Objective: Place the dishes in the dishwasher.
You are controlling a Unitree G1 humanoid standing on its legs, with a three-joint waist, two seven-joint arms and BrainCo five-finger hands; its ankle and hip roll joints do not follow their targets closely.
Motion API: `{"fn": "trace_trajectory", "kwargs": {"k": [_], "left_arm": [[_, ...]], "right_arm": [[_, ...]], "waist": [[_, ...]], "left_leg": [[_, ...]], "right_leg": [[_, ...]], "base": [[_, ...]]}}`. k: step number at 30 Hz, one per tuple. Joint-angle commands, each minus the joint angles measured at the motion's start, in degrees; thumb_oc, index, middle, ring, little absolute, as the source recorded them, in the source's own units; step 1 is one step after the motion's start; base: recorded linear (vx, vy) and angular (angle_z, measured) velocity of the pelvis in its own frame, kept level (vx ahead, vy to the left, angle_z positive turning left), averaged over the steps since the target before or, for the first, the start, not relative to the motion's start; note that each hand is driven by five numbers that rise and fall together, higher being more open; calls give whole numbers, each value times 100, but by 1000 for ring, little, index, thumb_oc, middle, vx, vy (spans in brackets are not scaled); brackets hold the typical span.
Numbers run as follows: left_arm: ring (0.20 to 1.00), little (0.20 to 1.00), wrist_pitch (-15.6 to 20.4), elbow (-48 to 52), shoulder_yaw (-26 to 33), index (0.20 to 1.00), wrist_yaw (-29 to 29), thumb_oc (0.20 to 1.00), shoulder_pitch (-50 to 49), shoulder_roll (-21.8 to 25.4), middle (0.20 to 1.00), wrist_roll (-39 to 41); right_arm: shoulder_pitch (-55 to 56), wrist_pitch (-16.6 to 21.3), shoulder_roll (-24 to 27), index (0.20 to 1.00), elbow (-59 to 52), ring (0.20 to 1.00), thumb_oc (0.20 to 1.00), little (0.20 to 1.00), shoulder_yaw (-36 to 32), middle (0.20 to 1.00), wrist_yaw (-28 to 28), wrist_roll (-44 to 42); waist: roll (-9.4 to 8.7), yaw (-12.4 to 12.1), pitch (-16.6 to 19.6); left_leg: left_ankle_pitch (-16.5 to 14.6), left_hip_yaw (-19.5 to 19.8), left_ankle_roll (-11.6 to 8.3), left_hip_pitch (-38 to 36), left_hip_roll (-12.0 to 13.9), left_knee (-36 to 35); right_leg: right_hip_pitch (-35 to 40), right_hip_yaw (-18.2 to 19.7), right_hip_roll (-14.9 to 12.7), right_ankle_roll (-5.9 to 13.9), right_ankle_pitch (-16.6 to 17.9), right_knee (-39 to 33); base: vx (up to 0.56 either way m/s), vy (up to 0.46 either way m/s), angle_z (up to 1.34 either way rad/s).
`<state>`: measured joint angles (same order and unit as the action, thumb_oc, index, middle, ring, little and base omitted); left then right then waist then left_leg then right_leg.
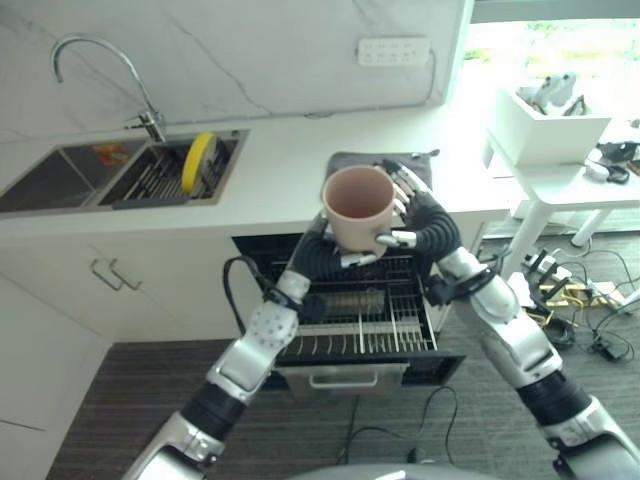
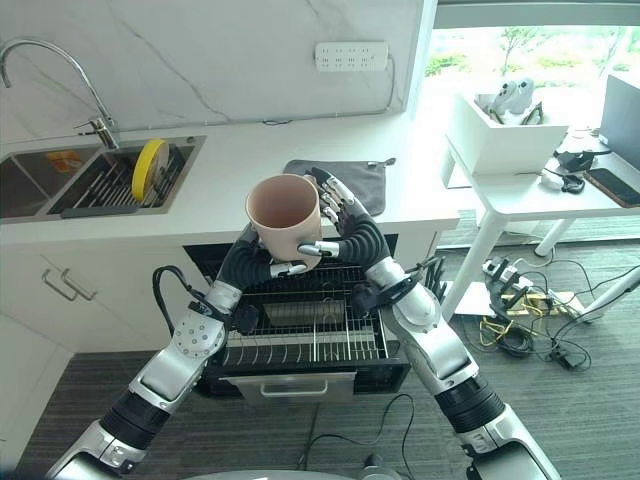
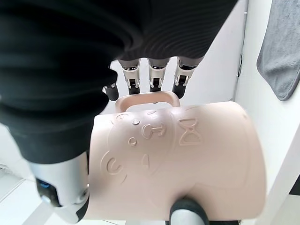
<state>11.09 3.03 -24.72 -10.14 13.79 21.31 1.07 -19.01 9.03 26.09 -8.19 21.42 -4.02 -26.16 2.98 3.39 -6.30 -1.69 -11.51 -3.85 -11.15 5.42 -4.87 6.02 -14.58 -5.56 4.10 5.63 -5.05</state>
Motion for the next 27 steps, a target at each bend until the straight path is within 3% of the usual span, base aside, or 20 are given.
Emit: {"fn": "trace_trajectory", "kwargs": {"k": [1,10,19,27], "left_arm": [[200,200,-240,-68,3,200,-302,200,486,266,200,-191],[200,200,-429,66,-94,200,-801,200,629,330,200,-1063],[200,200,-429,80,-278,200,-1348,200,713,331,200,-1478],[200,200,-455,78,-352,200,-1512,200,784,318,200,-1666]], "right_arm": [[-551,386,-283,1000,-376,1000,1000,1000,-82,1000,-203,38],[-579,288,-308,1000,-344,1000,1000,1000,-7,1000,-66,259],[-684,153,-208,1000,-344,1000,1000,1000,21,1000,305,701],[-744,37,-176,1000,-359,1000,1000,1000,100,1000,313,716]], "waist": [[-324,-123,-36],[-358,-140,-71],[-393,-113,-108],[-403,-111,-114]], "left_leg": [[-251,-53,-4,132,-7,530],[-288,-21,6,155,-18,566],[-318,-44,4,148,-19,557],[-329,-59,1,148,-20,553]], "right_leg": [[249,105,-557,653,-606,430],[234,109,-551,657,-642,481],[216,143,-537,659,-647,495],[208,138,-545,669,-648,501]], "base": [[4,-1,3],[0,0,0],[-3,-1,0],[-4,0,0]]}}
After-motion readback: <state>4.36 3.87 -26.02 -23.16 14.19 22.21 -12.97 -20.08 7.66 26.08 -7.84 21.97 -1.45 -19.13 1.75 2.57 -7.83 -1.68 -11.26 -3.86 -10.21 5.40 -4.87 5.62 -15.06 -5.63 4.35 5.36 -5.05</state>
